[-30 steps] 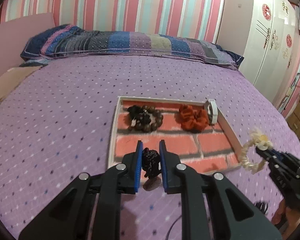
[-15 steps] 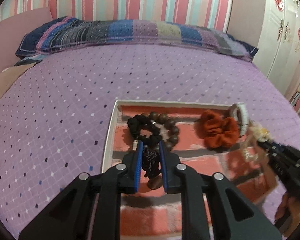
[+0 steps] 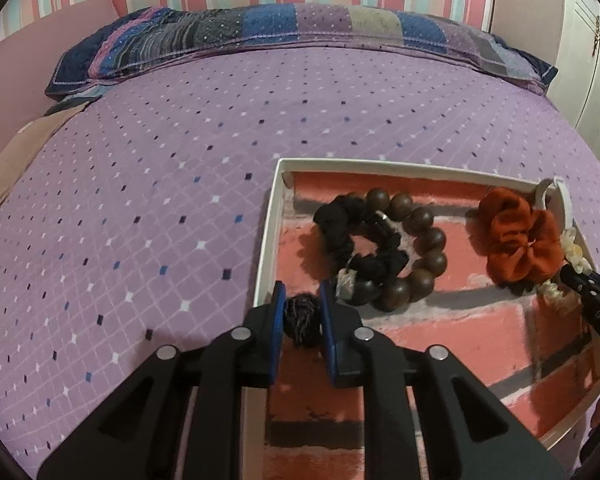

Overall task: Organize jewelry
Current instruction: 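Open both tools to release the items in the tray and pull back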

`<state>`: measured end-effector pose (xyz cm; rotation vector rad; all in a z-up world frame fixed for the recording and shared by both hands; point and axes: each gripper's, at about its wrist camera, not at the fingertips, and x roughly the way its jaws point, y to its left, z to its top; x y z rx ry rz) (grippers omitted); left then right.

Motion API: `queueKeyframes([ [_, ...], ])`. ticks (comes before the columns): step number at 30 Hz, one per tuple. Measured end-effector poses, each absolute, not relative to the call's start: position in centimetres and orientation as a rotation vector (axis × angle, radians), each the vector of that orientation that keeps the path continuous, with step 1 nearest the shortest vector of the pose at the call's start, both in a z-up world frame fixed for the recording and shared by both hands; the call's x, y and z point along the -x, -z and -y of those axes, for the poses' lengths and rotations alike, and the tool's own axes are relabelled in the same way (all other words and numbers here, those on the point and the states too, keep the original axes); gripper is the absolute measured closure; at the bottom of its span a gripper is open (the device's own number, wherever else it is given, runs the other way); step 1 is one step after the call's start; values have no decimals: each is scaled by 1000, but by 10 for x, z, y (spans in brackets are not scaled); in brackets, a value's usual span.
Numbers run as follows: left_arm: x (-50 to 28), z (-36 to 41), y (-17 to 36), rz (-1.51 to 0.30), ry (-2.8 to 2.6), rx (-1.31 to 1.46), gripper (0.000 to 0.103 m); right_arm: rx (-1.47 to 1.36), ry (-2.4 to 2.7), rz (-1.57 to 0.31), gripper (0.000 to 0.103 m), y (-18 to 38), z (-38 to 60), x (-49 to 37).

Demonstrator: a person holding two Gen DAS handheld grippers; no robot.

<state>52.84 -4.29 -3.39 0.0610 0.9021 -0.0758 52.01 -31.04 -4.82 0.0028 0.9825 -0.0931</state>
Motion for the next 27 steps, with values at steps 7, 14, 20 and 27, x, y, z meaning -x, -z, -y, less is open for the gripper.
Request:
queueKeyframes([
  [7, -512, 46, 23, -892, 89, -61, 58, 20, 65, -987, 47, 46, 307, -512],
  [14, -487, 50, -4, -849, 125, -65, 42, 41, 46, -944, 22, 27, 295, -494],
  [20, -457, 44, -28, -805, 129, -76, 28, 51, 37, -890, 8, 4, 290, -468],
  [27, -426, 21, -48, -794, 125, -44, 21, 39, 50, -873, 5, -21, 290, -444],
])
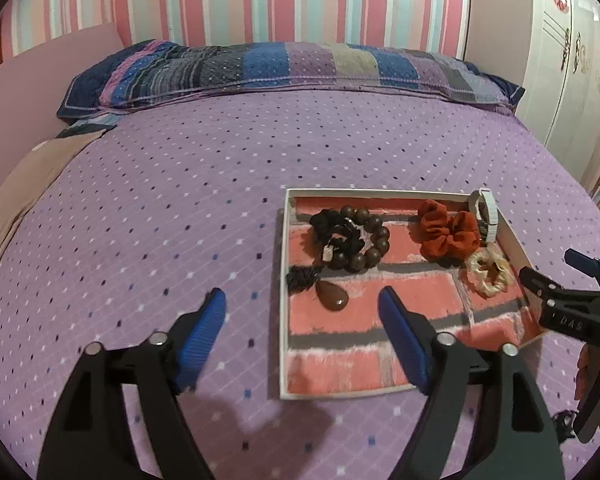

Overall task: Organize jewelry
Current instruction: 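Open both tools to release the items in the tray and pull back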

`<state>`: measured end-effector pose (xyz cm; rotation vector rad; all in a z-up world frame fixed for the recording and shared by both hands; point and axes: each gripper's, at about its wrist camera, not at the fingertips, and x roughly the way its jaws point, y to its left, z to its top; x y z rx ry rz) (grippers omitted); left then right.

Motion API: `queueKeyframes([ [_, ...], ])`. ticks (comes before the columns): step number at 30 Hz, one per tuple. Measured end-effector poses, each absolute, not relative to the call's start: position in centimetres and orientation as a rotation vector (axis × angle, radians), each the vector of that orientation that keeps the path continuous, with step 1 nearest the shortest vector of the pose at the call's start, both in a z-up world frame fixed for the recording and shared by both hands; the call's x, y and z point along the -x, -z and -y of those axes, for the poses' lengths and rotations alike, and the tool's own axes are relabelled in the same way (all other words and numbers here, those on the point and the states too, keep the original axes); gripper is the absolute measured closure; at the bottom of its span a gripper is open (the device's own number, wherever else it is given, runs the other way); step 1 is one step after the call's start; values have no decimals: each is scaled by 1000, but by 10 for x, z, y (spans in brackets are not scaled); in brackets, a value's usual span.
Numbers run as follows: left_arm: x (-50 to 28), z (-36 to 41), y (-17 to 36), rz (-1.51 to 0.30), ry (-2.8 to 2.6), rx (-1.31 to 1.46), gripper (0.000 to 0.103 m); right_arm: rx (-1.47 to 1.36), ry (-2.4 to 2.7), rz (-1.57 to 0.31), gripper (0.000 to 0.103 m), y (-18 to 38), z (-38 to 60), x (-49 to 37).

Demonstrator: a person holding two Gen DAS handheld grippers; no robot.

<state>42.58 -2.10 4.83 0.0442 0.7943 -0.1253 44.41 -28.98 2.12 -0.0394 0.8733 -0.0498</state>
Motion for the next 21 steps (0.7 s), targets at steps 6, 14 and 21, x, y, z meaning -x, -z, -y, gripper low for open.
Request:
queueKeyframes([
  [6, -387, -2, -54, -781, 104, -33, 18, -17, 49, -865, 5, -33, 295, -412],
  [14, -322, -35, -47, -756, 95, 26, 18, 9, 34, -745, 4, -46, 286, -318],
  [21, -257, -40, -37, -706, 57, -37, 18, 54, 4, -629, 5, -44, 270, -228],
])
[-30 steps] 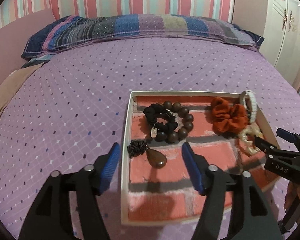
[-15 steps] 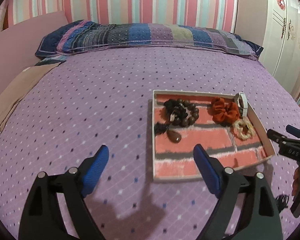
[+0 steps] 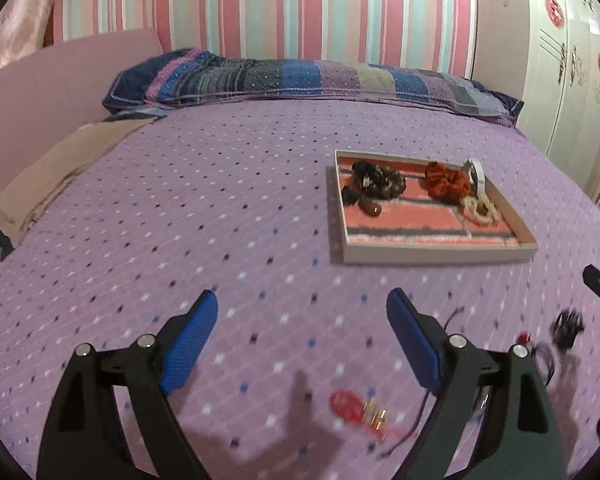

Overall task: Organize jewelry
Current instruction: 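Open both tools to release the items in the tray and pull back, then grasp the black red-ball hair tie with the right tool while the left tool grasps the red-cord pendant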

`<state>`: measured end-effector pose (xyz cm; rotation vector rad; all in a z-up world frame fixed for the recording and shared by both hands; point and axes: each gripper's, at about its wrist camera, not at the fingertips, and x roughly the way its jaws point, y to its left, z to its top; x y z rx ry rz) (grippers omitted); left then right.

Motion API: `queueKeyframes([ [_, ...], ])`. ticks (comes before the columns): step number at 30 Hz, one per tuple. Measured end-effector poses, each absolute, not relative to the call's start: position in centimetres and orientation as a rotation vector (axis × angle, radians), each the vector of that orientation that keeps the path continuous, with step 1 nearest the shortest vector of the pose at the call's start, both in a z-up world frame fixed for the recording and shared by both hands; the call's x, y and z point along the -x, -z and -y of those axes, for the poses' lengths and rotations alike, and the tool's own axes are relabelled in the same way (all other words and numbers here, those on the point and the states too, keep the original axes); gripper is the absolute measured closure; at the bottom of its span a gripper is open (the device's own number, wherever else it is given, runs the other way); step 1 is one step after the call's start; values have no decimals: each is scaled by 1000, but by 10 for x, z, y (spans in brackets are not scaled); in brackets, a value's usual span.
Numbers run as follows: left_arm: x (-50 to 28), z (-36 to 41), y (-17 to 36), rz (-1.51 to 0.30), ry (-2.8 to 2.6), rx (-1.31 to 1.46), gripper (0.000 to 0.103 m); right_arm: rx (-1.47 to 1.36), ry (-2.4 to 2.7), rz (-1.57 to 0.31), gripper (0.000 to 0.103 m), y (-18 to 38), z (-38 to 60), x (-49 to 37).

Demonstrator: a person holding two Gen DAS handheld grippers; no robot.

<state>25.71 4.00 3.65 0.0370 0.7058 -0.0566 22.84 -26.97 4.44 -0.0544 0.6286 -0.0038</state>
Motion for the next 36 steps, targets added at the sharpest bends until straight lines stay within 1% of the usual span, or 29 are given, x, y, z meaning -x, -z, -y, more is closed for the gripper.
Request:
queueKeyframes([
  [9, -207, -48, -13, -735, 64, -9, 18, 39, -33, -655, 5, -10, 259, -174],
  [17, -202, -45, 11, -781, 83, 9, 18, 27, -44, -658, 5, 10, 255, -163],
  [22, -208, -40, 21, -797, 93, 5, 18, 66, -47, -695, 11, 22, 247, -169],
  [27, -217, -38, 29, -817, 111, 12, 18, 77, -41, -746, 22, 33, 244, -181],
  [29, -219, -36, 31, -823, 122, 11, 18, 71, -37, -764, 23, 37, 244, -186],
  [34, -224, -30, 36, -832, 143, 3, 18, 75, -40, -801, 30, 45, 243, -193],
  [36, -227, -28, 39, -842, 138, -3, 19, 73, -39, -822, 37, 49, 243, -197],
])
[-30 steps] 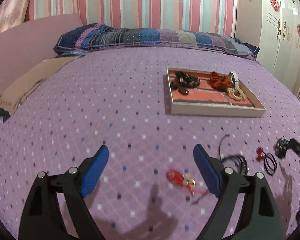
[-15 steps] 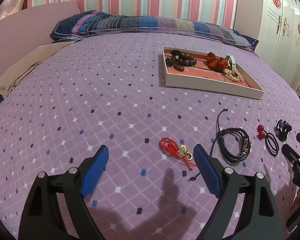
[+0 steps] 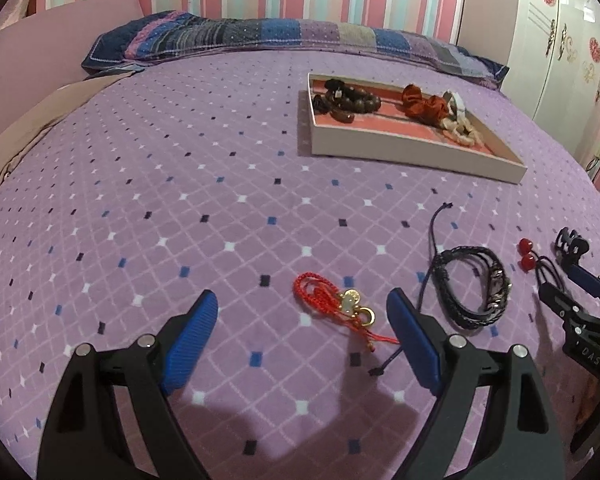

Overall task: Organize jewelry
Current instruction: 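Grasp the black red-ball hair tie with the right tool while the left tool grasps the red-cord pendant, then carry the hair tie and red-cord pendant into the tray with both tools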

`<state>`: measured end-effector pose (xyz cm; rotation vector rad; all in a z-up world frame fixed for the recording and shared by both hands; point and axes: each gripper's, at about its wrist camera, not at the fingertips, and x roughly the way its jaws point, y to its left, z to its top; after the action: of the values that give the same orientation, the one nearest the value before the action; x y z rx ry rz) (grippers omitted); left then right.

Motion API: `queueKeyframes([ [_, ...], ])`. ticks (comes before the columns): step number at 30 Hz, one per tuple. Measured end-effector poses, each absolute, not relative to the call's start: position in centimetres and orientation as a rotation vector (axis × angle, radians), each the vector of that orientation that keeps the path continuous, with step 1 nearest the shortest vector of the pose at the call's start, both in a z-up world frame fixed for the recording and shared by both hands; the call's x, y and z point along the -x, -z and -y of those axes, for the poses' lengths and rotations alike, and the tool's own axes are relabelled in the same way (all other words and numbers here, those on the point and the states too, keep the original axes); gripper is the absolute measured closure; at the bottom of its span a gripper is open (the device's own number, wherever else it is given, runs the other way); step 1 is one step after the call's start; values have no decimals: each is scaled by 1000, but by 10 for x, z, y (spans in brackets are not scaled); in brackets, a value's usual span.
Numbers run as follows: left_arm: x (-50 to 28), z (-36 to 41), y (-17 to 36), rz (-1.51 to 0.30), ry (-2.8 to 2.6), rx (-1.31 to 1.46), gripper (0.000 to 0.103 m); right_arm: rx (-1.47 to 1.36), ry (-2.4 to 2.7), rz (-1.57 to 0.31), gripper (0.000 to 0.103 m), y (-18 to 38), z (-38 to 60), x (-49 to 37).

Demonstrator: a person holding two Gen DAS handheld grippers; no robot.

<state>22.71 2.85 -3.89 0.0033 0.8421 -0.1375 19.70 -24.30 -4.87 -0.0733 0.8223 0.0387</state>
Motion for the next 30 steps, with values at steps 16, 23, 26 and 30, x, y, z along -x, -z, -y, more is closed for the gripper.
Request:
queueKeyframes([
  [16, -234, -21, 50, -876, 180, 9, 74, 51, -51, -833, 65, 51, 245, -206],
  [23, -236, -20, 50, -879, 207, 30, 86, 55, -56, -834, 81, 51, 243, -207],
  [26, -236, -20, 49, -878, 213, 36, 89, 60, -56, -830, 88, 50, 243, -206],
  [30, -235, -19, 48, -874, 213, 28, 91, 52, -57, -827, 94, 49, 244, -206],
])
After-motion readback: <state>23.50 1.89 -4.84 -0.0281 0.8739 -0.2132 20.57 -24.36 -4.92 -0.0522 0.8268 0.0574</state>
